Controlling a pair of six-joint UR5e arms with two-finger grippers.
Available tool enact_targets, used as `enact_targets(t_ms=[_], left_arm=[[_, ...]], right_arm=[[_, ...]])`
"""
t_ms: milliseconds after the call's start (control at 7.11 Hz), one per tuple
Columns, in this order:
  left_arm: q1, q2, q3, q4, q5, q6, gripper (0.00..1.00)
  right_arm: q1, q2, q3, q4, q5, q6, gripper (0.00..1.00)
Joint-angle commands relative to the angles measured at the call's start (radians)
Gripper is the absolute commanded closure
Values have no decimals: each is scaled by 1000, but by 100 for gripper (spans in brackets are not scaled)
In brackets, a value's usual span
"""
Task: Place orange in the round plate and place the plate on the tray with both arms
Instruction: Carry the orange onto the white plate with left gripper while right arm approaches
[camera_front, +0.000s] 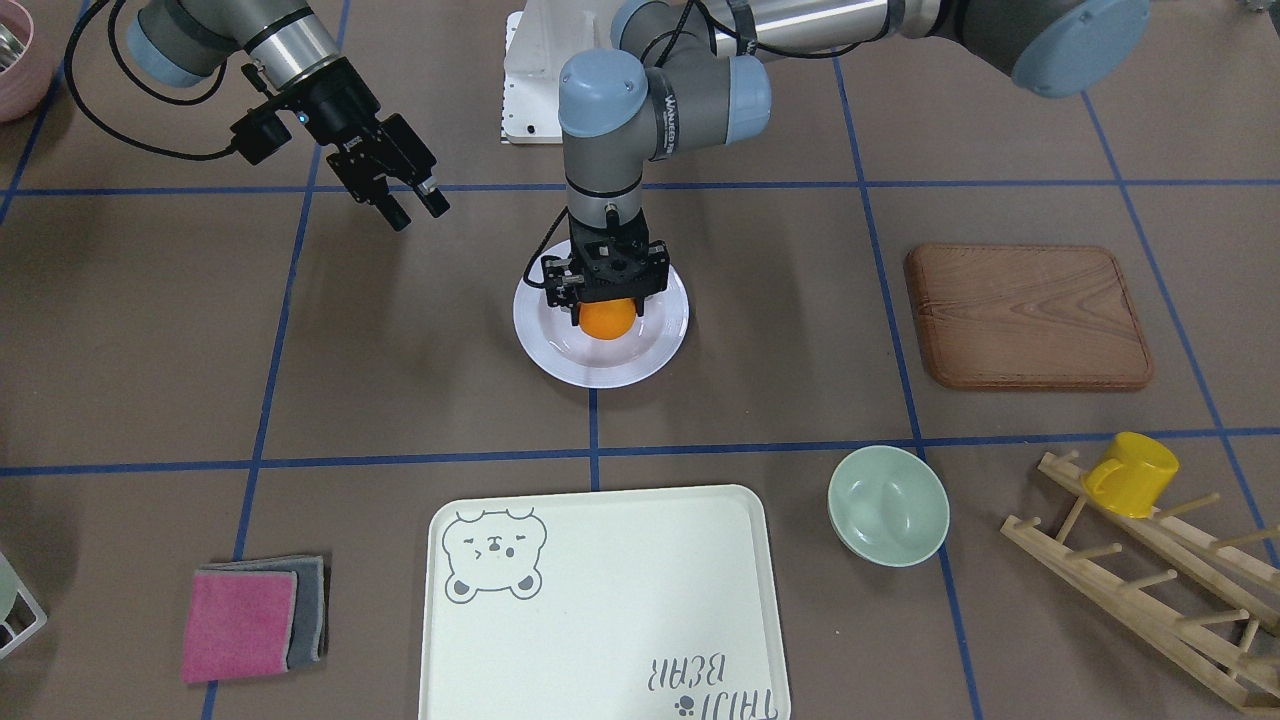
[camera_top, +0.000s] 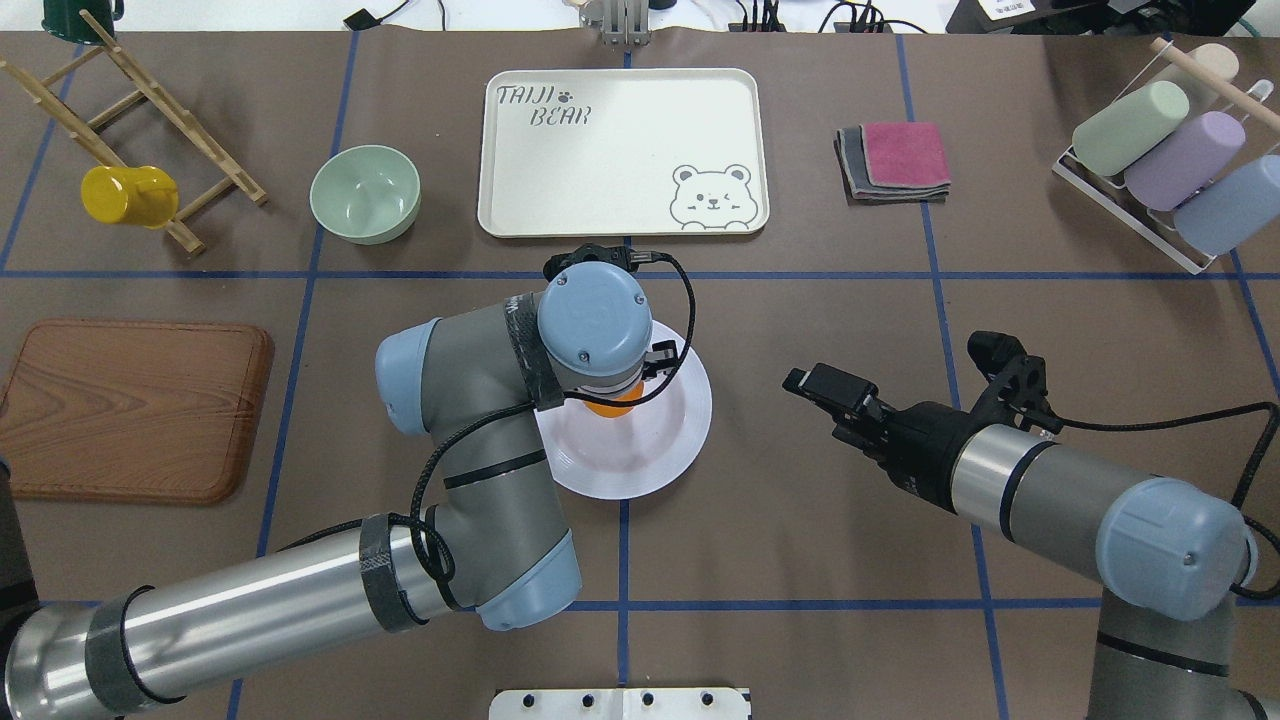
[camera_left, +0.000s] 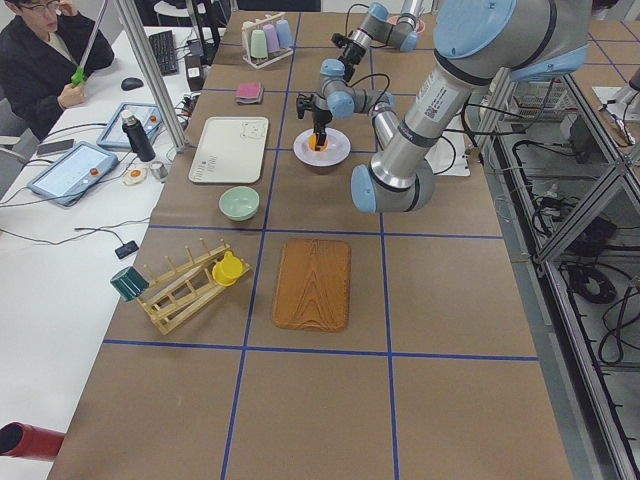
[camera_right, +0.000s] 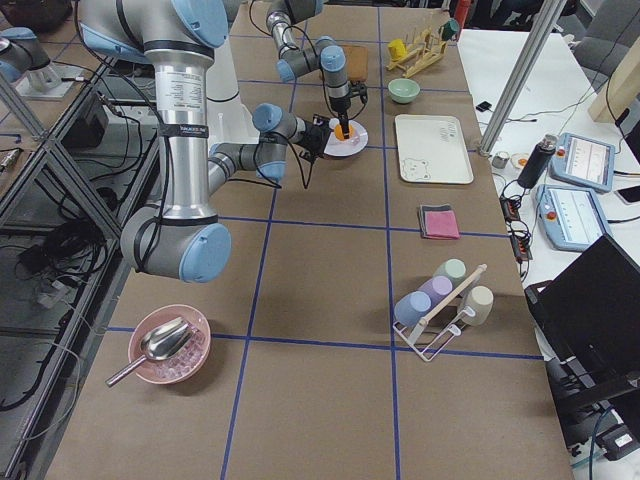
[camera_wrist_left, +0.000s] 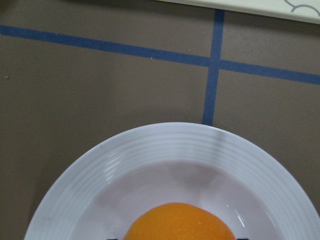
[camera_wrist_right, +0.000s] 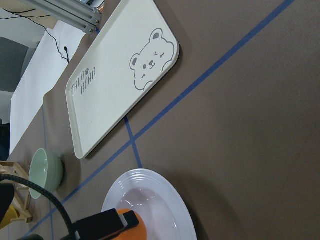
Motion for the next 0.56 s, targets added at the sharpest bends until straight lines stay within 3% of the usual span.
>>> enact_targets(t_ms=[0, 141, 281, 422], left_arm=[[4, 1, -20, 4, 16, 6, 2], [-16, 40, -104, 16, 5, 59, 2], [-64, 141, -257, 65, -31, 178, 2], [-163, 234, -407, 185, -153, 295, 2]], right_arm=[[-59, 2, 0, 3, -79, 21, 0], [-92, 6, -2, 3, -129, 36, 0], [-137, 13, -11, 3, -198, 45, 0], [-174, 34, -22, 3, -234, 111, 0]])
